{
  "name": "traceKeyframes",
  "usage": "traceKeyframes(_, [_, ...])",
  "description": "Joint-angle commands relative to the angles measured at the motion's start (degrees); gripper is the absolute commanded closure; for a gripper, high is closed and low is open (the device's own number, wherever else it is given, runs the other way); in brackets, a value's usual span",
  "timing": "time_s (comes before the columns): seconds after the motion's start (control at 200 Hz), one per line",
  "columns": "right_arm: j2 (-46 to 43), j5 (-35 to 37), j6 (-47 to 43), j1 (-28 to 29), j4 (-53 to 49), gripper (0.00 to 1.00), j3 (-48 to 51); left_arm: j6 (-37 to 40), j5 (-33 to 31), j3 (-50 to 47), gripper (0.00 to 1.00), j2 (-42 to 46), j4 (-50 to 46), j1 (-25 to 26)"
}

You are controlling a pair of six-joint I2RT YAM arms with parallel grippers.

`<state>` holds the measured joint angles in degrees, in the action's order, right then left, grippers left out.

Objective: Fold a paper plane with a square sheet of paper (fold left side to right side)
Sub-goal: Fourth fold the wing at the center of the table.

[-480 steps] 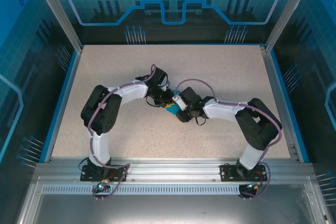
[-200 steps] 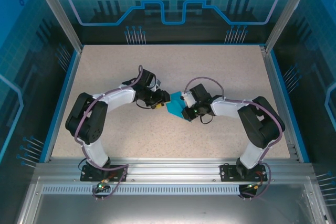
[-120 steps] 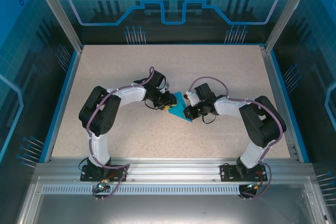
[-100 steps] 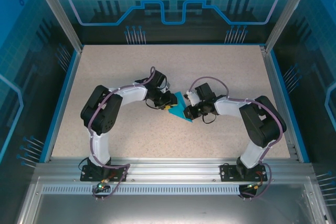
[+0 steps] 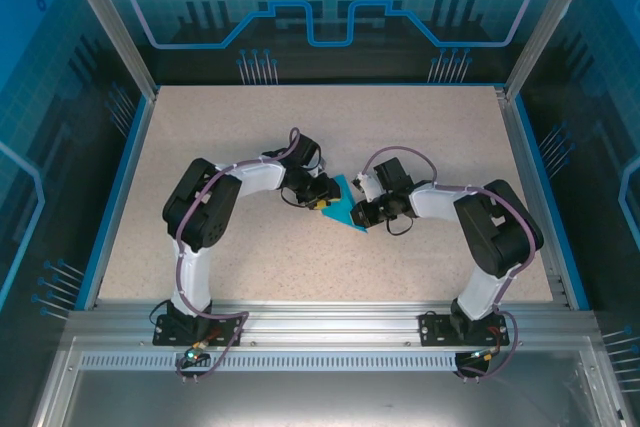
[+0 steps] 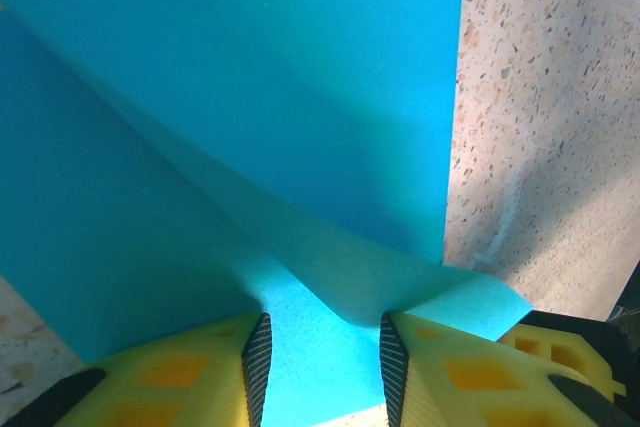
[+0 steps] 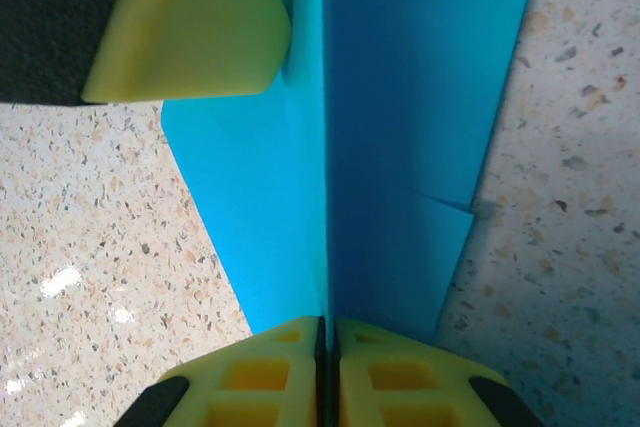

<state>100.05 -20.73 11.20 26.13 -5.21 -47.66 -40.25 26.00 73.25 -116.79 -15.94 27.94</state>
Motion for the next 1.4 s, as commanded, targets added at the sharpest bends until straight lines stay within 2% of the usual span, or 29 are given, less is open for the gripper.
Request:
traceKeyframes(0.0, [1.13,-1.19,0.75,-0.9,-0.43,0.88,0.52,-0.27,0.97,1.63,0.62,-1.35,-0.13,0.35])
traceKeyframes(0.705, [1.48,-6.75,1.97,-3.48,-0.37,0.85,-0.37,0.08,-0.25,2.73,0.6,-3.84,-1.68,0.37])
traceKeyframes(1.07, [-0.7,-9.13,2.61,-4.59,-3.62,0.66,-5.03,0.17,-0.45,3.05,0.6,-3.97,-2.42,0.51])
traceKeyframes(1.391, [3.5,-9.76,2.64,-5.07,-5.33,0.64,-8.4,0.17,-0.44,3.12,0.6,-3.65,-2.51,0.48])
